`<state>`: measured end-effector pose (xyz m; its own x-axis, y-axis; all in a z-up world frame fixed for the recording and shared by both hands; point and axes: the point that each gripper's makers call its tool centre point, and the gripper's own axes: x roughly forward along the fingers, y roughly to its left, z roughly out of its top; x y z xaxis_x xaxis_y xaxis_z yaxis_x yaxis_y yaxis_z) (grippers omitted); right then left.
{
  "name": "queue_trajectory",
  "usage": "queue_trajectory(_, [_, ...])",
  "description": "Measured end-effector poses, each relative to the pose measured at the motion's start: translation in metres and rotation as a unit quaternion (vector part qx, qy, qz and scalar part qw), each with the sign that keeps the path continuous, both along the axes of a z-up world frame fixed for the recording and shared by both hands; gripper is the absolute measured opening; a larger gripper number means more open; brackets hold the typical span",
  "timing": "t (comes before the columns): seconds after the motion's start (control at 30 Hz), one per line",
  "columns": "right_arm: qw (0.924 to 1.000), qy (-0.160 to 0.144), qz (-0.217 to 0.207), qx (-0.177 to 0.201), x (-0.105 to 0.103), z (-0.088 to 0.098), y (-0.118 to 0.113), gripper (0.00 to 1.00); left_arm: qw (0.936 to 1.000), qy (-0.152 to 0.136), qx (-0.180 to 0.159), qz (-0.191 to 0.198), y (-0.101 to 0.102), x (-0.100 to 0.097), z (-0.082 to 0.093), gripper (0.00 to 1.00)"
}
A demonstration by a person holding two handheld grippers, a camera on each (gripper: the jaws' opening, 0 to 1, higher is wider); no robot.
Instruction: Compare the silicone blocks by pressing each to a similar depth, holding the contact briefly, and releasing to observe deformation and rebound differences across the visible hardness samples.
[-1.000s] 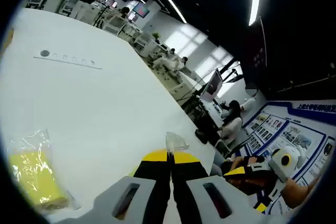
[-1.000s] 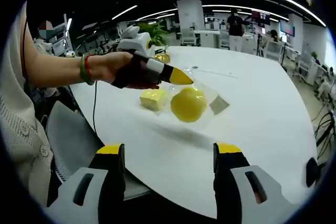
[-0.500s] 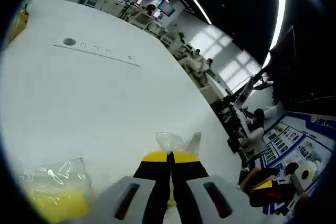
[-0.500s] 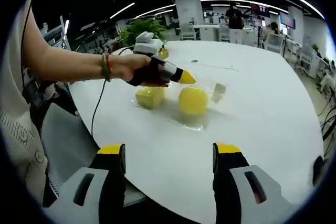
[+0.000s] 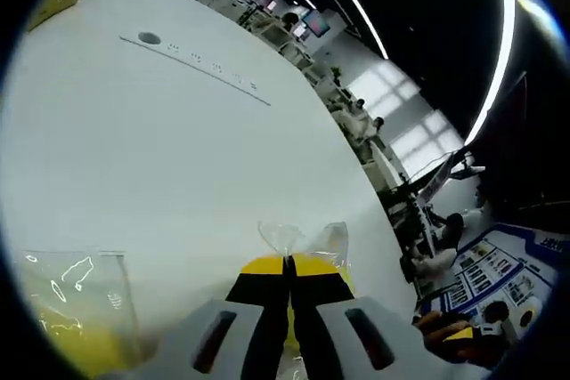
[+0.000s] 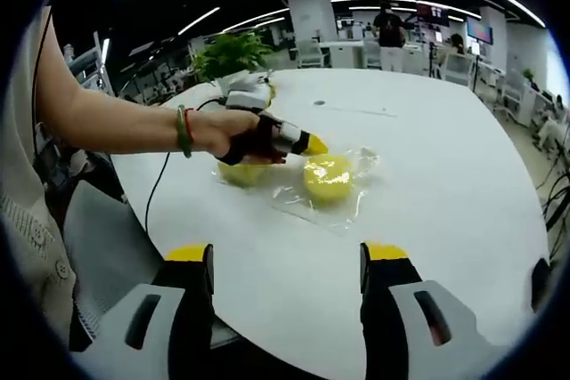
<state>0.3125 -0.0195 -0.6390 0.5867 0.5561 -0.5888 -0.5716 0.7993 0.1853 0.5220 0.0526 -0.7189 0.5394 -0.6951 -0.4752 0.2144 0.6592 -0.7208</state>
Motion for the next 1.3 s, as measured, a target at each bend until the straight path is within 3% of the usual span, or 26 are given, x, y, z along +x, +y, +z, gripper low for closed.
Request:
queue_trajectory(0.13, [1.0,-0.002,-0.003,0.004,0.001,0.001,0.0,0.62,0.9998,0.002,0.02,-0.005,0.004,0.001,-0.006,0.01])
queue_trajectory(0.2, [1.0,0.0,-0.002,0.002,0.001,-0.001,0.001,0.61,0.9992,-0.006,0.036,-0.018,0.007,0.0,-0.007,0.08])
queue_trajectory(0.33, [1.0,0.007,0.003,-0.001,-0.001,-0.005,0.004,0.61,0.9929,-0.051,0.092,-0.054,0.014,-0.001,0.0,0.23])
queue_trajectory(0.47, [0.9999,0.006,0.009,0.002,-0.003,-0.003,0.012,0.61,0.9871,-0.074,0.12,-0.075,0.021,-0.008,0.011,0.25])
queue_trajectory(0.53, [0.9999,0.003,0.014,0.001,-0.004,-0.001,0.017,0.61,0.9819,-0.086,0.147,-0.084,0.03,-0.013,0.015,0.3])
queue_trajectory(0.67, [0.9998,-0.008,0.02,0.001,-0.005,0.007,0.024,0.61,0.9664,-0.136,0.187,-0.111,0.042,-0.025,0.035,0.36])
queue_trajectory(0.8, [0.9993,-0.03,0.023,0.009,-0.004,0.021,0.034,0.62,0.9418,-0.189,0.233,-0.151,0.055,-0.048,0.058,0.39])
queue_trajectory(0.9, [0.9988,-0.039,0.026,0.013,-0.005,0.03,0.042,0.62,0.9248,-0.201,0.27,-0.177,0.07,-0.071,0.066,0.46])
queue_trajectory(1.0, [0.9979,-0.053,0.025,0.027,-0.007,0.042,0.051,0.61,0.9131,-0.222,0.283,-0.192,0.082,-0.093,0.079,0.47])
queue_trajectory(1.07, [0.9968,-0.063,0.024,0.043,-0.009,0.051,0.058,0.61,0.9089,-0.231,0.29,-0.191,0.094,-0.108,0.087,0.49])
queue_trajectory(1.3, [0.9921,-0.092,0.013,0.084,-0.012,0.071,0.07,0.63,0.9047,-0.247,0.299,-0.177,0.141,-0.155,0.109,0.55])
